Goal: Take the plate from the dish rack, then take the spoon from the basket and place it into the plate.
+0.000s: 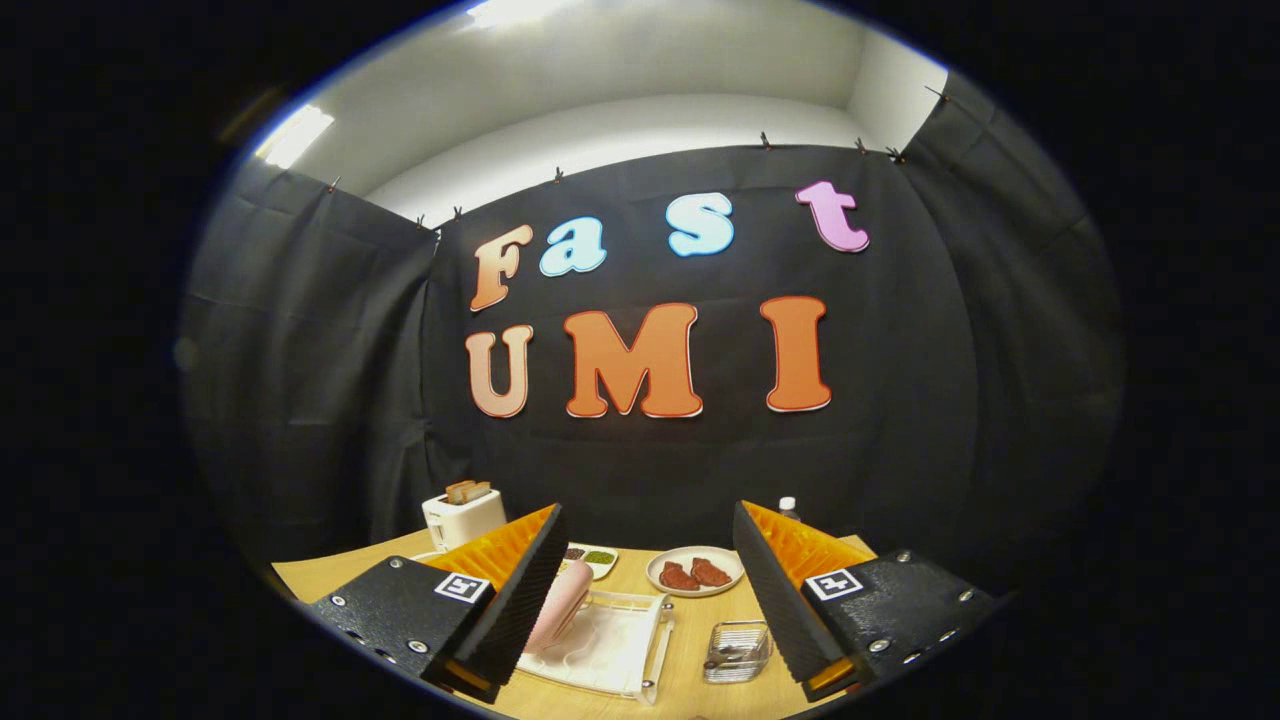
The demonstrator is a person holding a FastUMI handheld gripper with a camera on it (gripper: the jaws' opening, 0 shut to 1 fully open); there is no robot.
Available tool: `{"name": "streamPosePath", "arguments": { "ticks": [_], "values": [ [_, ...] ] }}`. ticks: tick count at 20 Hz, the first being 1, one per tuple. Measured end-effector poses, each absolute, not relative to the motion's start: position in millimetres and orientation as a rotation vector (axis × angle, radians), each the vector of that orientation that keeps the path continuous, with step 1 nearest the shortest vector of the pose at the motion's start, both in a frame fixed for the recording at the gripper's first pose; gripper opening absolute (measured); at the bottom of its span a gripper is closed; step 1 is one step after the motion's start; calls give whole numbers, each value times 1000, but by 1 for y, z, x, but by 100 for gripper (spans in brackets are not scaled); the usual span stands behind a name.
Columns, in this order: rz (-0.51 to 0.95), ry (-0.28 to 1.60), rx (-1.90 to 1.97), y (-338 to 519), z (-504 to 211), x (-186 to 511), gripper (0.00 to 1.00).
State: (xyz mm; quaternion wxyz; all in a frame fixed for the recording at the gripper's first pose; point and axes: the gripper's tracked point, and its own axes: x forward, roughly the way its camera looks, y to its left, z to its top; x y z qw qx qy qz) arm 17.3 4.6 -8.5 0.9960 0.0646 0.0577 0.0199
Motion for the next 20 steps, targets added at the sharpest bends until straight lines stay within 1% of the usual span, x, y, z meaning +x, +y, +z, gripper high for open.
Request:
{"name": "streamPosePath", "arguments": {
  "ticks": [3,7,11,12,13,14,17,20],
  "values": [
    [95,250,203,23,-26,28,99],
    [126,434,217,41,-53,51,97],
    [229,772,330,83,-116,49,94],
    [244,851,357,91,-128,48,94],
    [238,910,377,95,-133,47,91],
    [226,954,390,97,-138,50,90],
    [192,997,403,99,-152,75,85],
    [171,1049,387,99,-164,90,85]
  ]
}}
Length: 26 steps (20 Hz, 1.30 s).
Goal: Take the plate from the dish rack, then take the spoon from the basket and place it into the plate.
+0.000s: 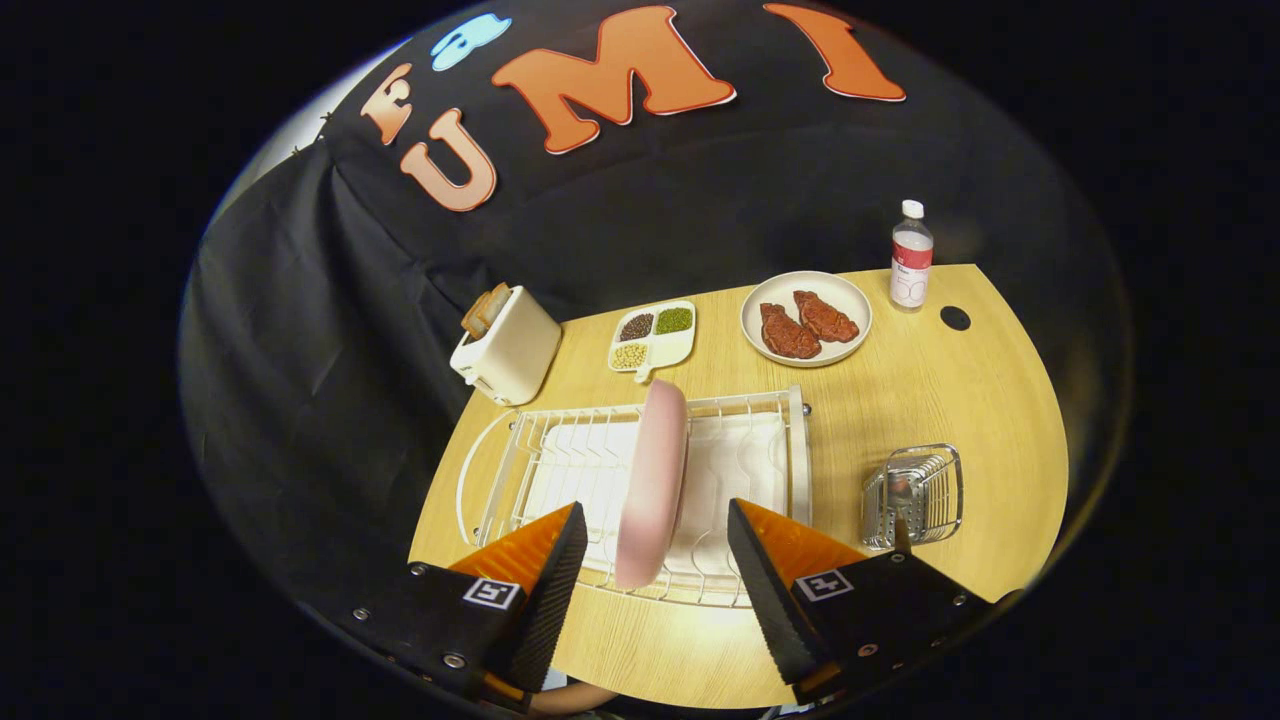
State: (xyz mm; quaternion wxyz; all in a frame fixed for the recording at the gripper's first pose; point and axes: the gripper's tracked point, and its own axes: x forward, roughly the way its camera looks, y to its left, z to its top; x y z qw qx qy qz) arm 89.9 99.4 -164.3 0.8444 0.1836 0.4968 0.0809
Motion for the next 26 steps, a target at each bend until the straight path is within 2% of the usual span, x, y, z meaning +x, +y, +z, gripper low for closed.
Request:
{"name": "streamPosePath", "arguments": {
  "ticks": [4,6,10,11,14,15,16,21,26],
  "values": [
    [142,1099,373,101,-171,109,83],
    [100,1110,352,100,-175,122,77],
    [77,1179,270,109,-185,130,61],
    [62,1195,228,108,-189,131,53],
    [6,1215,184,108,-199,135,41],
    [0,1222,177,108,-201,135,34],
    [1,1230,167,108,-203,132,31],
    [-23,1231,113,106,-207,131,31],
    [-77,1175,28,103,-200,134,26]
  ]
}}
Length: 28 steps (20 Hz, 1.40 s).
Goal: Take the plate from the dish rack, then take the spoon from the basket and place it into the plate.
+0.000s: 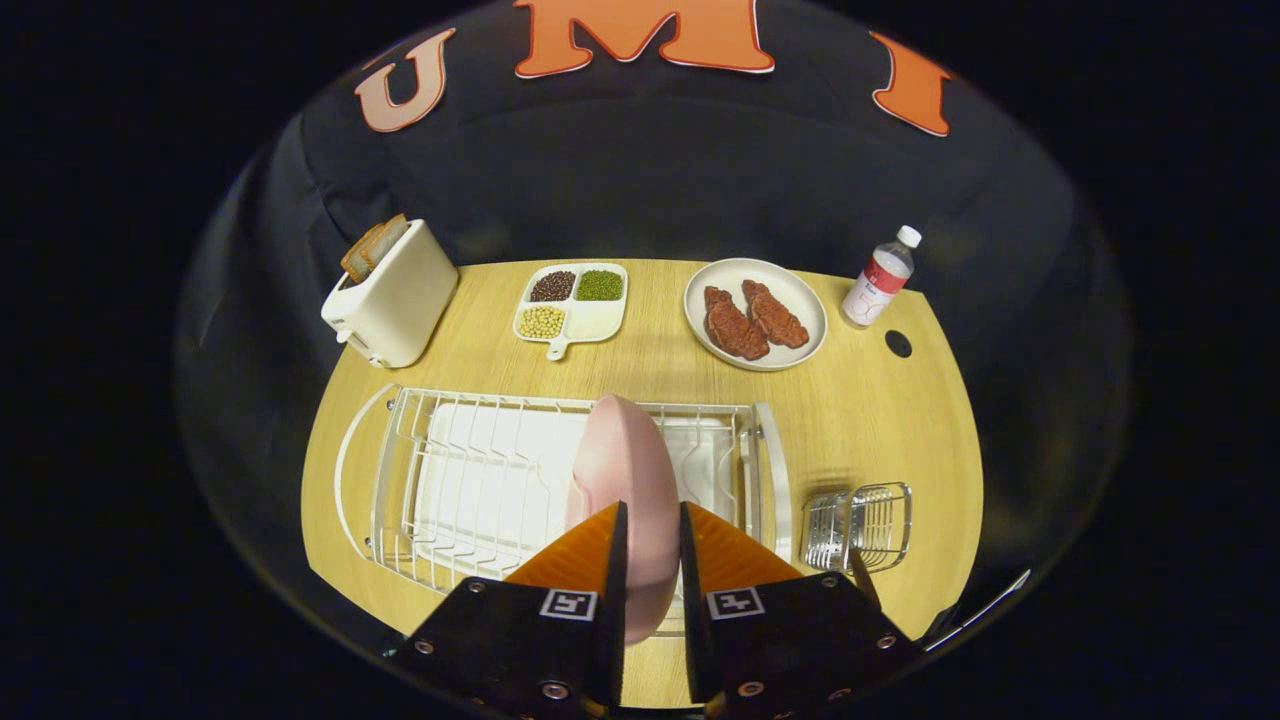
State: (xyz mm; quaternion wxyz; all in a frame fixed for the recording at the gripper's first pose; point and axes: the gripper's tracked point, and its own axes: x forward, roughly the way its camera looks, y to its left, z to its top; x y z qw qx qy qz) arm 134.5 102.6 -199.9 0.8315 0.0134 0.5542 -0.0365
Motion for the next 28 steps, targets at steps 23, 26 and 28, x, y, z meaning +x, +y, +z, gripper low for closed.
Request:
{"name": "streamPosePath", "arguments": {
  "ticks": [23,26,28],
  "values": [
    [33,923,197,64,-109,67,10],
    [55,925,189,61,-114,37,10],
    [75,945,193,62,-120,16,10]
  ]
}}
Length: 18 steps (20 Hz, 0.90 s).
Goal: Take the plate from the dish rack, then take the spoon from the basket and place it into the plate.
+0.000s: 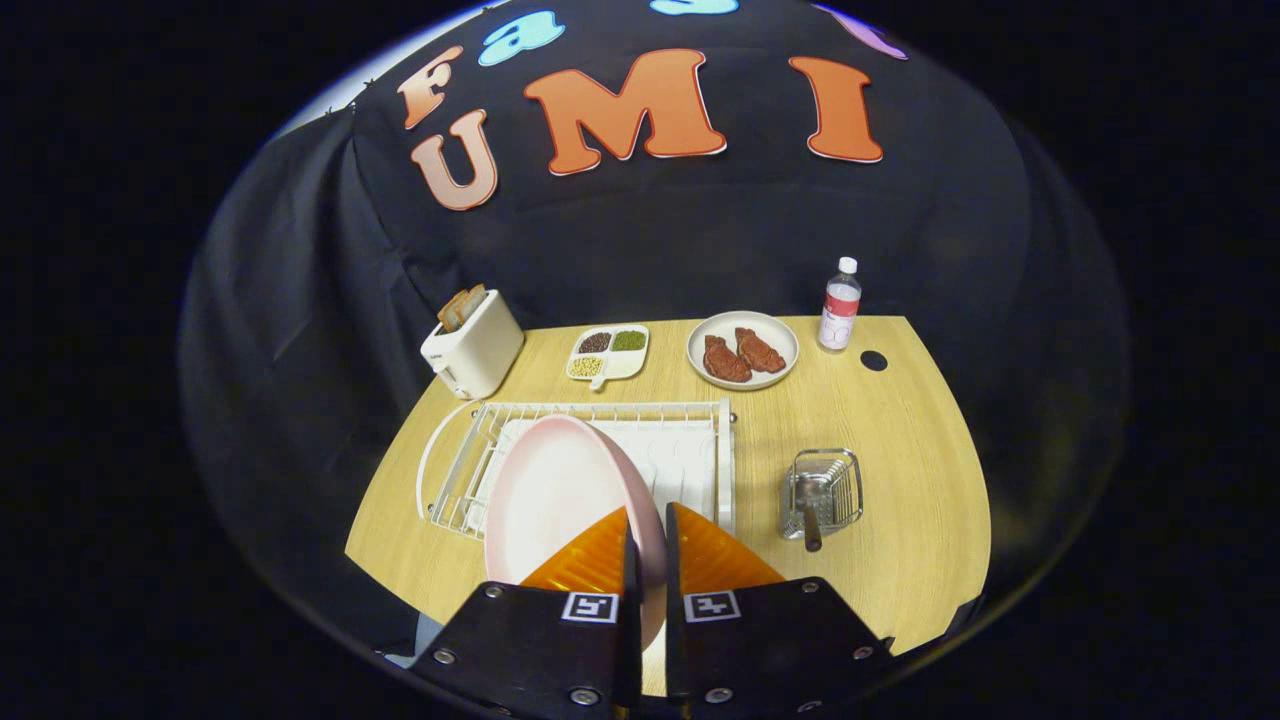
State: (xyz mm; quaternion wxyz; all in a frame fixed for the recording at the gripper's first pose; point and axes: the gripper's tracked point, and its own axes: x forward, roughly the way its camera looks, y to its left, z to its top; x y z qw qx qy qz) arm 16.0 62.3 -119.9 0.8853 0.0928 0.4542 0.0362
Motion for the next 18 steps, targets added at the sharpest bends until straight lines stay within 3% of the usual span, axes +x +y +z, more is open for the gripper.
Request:
{"name": "streamPosePath", "arguments": {
  "ticks": [18],
  "values": [
    [138,1128,122,80,-227,-76,10]
  ]
}}
